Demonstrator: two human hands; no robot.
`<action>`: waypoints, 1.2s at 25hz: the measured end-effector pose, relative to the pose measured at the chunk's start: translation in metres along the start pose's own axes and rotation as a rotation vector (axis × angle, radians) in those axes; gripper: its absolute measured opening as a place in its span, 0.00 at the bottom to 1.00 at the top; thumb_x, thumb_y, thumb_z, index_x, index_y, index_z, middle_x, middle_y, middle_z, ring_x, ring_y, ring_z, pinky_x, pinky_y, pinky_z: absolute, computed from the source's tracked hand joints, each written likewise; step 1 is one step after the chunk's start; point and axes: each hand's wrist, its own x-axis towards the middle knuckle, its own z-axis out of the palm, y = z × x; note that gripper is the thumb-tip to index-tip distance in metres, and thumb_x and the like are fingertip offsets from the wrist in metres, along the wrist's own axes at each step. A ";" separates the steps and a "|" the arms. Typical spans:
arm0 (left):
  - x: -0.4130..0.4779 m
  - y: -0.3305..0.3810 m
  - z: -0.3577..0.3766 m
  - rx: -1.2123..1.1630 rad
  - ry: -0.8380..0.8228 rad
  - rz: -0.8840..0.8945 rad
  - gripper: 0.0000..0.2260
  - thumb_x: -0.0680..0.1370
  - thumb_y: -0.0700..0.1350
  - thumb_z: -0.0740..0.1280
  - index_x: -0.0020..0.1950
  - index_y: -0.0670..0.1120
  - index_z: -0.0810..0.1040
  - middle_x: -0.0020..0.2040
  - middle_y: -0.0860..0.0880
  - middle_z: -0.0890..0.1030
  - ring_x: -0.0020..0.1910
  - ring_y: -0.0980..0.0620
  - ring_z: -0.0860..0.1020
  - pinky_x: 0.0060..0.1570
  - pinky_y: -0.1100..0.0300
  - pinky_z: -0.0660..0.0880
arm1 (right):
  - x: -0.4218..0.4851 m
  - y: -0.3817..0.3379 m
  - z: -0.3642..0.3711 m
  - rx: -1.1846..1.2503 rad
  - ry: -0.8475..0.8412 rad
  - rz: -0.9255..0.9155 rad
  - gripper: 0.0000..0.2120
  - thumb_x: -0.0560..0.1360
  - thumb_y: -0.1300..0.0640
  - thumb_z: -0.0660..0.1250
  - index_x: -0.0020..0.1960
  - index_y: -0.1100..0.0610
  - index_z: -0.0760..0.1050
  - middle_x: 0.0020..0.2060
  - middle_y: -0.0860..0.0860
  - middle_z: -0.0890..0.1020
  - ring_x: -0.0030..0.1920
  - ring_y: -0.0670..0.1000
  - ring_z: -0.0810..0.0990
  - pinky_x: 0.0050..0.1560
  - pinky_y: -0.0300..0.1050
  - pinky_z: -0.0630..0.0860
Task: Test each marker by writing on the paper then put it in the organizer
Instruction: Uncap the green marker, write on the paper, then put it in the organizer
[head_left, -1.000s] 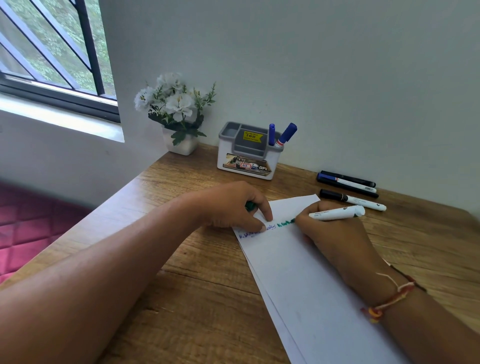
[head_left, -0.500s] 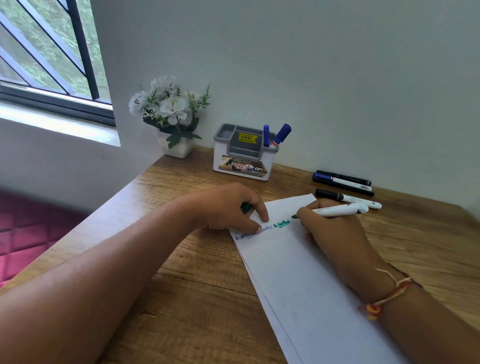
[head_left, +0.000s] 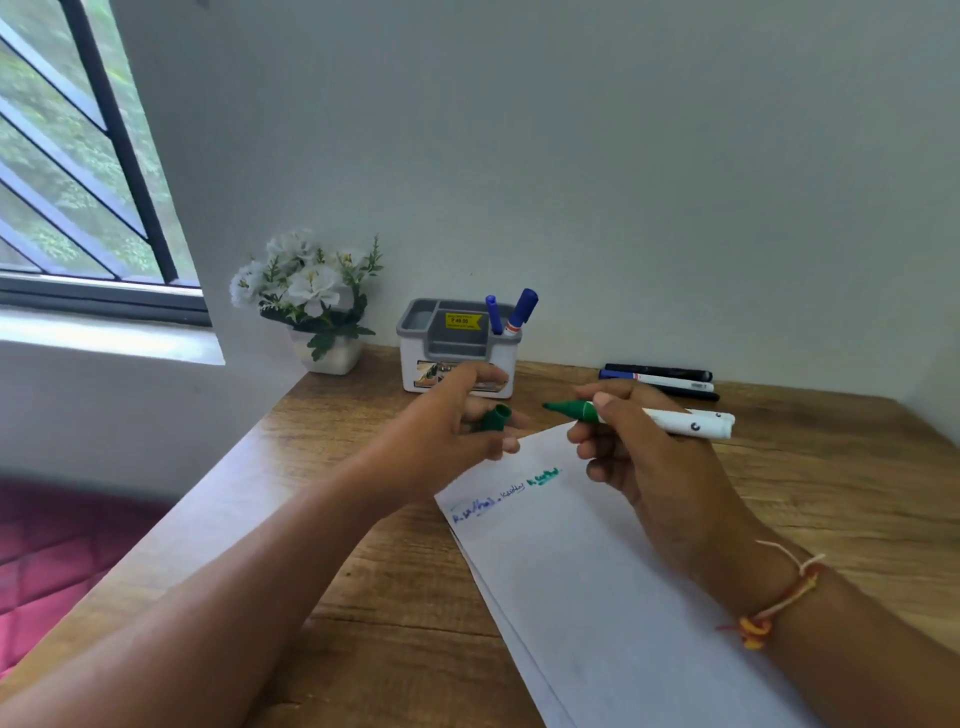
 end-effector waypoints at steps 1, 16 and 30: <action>0.000 0.002 0.001 0.071 0.008 0.002 0.26 0.75 0.44 0.74 0.68 0.57 0.67 0.56 0.56 0.86 0.55 0.58 0.83 0.63 0.50 0.77 | -0.002 -0.003 0.000 0.003 -0.025 -0.024 0.07 0.81 0.59 0.63 0.50 0.57 0.81 0.36 0.56 0.85 0.35 0.49 0.82 0.35 0.44 0.77; -0.001 0.008 0.007 0.361 0.053 0.126 0.20 0.75 0.47 0.75 0.60 0.59 0.69 0.56 0.59 0.85 0.55 0.60 0.81 0.54 0.66 0.76 | -0.007 -0.003 0.002 -0.075 -0.117 -0.015 0.09 0.81 0.58 0.65 0.44 0.58 0.79 0.32 0.54 0.84 0.31 0.48 0.80 0.31 0.41 0.76; -0.001 0.008 0.004 0.354 0.076 0.173 0.13 0.74 0.49 0.74 0.58 0.57 0.83 0.48 0.60 0.83 0.50 0.59 0.80 0.55 0.60 0.78 | -0.004 0.004 -0.001 -0.113 -0.086 -0.023 0.04 0.75 0.58 0.73 0.49 0.56 0.84 0.41 0.57 0.88 0.41 0.50 0.86 0.38 0.41 0.80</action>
